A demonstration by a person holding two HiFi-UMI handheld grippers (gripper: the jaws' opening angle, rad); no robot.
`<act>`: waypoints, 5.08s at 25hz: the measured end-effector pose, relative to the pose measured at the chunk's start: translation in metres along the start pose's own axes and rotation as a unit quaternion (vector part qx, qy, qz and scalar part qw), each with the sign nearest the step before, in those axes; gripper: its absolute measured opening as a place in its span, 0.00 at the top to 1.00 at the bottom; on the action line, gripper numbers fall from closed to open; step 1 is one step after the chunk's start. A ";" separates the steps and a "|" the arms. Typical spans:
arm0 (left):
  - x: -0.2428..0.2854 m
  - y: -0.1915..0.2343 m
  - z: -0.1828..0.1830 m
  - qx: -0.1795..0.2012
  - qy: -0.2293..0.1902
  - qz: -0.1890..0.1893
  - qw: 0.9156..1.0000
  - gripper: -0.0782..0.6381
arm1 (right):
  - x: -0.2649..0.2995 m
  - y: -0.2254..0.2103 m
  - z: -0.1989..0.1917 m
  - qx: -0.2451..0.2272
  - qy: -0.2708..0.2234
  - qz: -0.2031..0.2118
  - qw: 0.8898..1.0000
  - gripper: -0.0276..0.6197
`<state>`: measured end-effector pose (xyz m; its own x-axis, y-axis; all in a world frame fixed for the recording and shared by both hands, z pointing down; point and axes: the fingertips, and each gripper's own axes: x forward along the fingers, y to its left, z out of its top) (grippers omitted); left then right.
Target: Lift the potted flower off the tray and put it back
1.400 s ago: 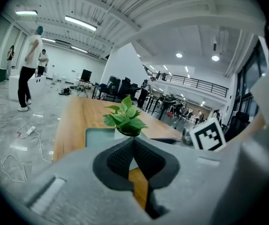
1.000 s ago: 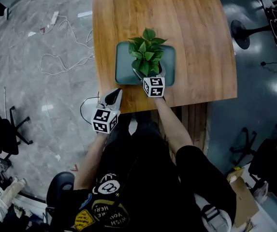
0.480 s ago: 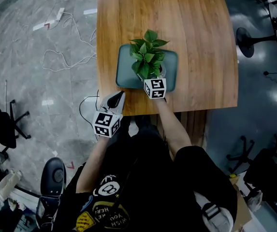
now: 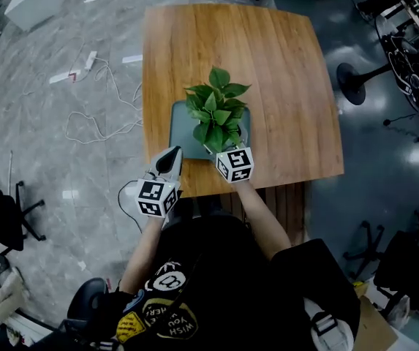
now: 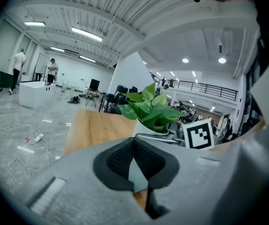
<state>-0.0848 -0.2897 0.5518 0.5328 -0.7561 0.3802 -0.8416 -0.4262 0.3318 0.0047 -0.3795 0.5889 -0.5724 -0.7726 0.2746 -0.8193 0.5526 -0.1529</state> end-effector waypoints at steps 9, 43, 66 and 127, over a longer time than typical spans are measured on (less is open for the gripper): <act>-0.013 -0.047 0.105 0.068 -0.105 -0.018 0.992 0.89 | -0.060 0.016 0.077 -0.006 -0.028 0.008 1.000 0.12; -0.003 -0.063 0.083 0.059 -0.074 -0.007 0.995 0.89 | -0.073 0.010 0.065 0.008 -0.013 0.027 1.000 0.12; 0.000 -0.008 -0.005 0.029 0.013 0.048 0.998 0.90 | 0.055 -0.036 -0.091 0.004 0.053 0.064 0.997 0.12; -0.028 -0.076 0.084 0.095 -0.077 -0.015 0.992 0.89 | -0.174 -0.011 0.083 0.046 -0.039 -0.108 0.992 0.95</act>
<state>-0.0434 -0.2780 0.4434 0.5501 -0.8024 0.2312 -0.8350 -0.5245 0.1664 0.1105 -0.2775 0.4637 -0.3816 -0.8935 0.2369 -0.9204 0.3438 -0.1859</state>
